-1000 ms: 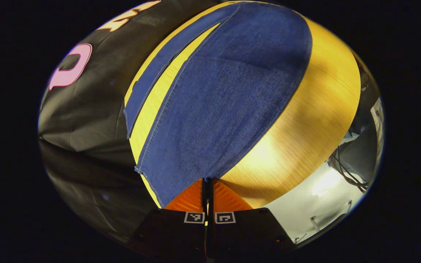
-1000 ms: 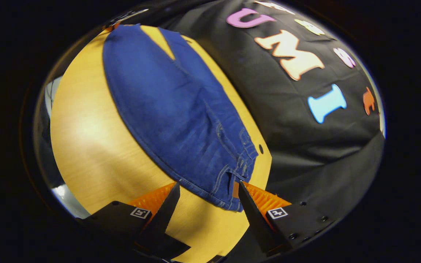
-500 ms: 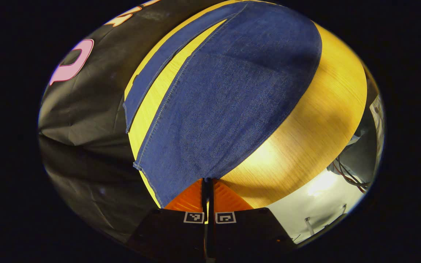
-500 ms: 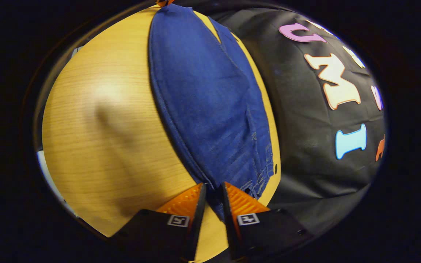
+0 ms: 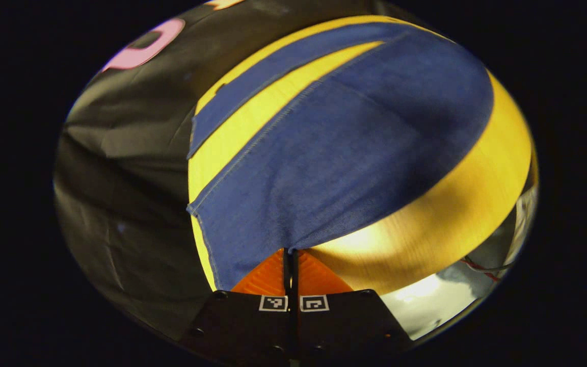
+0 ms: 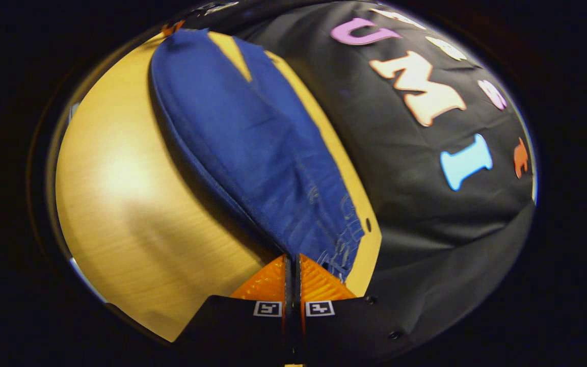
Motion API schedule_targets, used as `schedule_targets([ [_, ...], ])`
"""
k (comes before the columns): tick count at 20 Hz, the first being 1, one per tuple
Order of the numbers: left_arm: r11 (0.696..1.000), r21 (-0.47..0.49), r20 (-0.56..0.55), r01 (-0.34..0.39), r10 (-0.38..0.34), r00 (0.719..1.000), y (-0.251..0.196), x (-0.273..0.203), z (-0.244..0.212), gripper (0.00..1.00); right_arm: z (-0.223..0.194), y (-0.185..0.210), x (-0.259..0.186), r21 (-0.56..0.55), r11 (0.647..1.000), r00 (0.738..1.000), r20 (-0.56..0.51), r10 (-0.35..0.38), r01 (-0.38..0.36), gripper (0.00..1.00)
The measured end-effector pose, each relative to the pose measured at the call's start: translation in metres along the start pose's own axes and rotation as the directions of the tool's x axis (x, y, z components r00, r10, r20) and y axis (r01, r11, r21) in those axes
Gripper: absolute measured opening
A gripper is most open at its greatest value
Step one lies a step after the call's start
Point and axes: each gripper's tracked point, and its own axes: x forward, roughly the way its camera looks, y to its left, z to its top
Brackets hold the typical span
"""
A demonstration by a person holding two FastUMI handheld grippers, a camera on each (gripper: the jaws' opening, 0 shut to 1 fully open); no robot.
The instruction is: Grasp the waist and the cuffs of the jeans and fold them to make the two legs overlap; first hold the waist and fold one-third of the jeans toward the cuffs, then hold the cuffs and fold the remaining one-third in the same direction to finish folding.
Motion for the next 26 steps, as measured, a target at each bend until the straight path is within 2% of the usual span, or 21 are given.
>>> schedule_targets([
  [3,0.994,-0.089,0.059,-0.058,0.063,0.996,0.021,-0.018,0.035,0.0,0.012,-0.02,0.003,0.087,0.995,0.999,0.003,-0.042,0.042,0.03],
  [6,0.986,-0.135,0.093,-0.094,0.107,0.99,0.03,-0.04,0.064,0.0,0.031,-0.045,0.011,0.154,0.984,0.996,0.006,-0.093,0.091,0.03],
  [10,0.986,-0.129,0.125,-0.107,0.123,0.985,0.04,-0.056,0.088,0.0,0.051,-0.069,0.015,0.243,0.958,0.988,-0.004,-0.155,0.151,0.03],
  [13,0.989,-0.115,0.117,-0.09,0.103,0.988,0.043,-0.056,0.098,0.0,0.07,-0.094,0.026,0.276,0.937,0.975,-0.01,-0.222,0.216,0.02],
  [15,0.991,-0.096,0.13,-0.092,0.104,0.986,0.056,-0.058,0.121,0.0,0.087,-0.111,0.036,0.307,0.916,0.965,-0.022,-0.263,0.257,0.02],
  [18,0.993,-0.087,0.159,-0.081,0.095,0.983,0.092,-0.029,0.165,0.0,0.106,-0.138,0.056,0.334,0.89,0.948,-0.039,-0.316,0.31,0.02],
  [26,0.998,-0.066,0.186,0.004,0.008,0.983,0.123,0.031,0.259,0.0,0.121,-0.167,0.125,0.381,0.839,0.92,-0.107,-0.377,0.388,0.02],
])
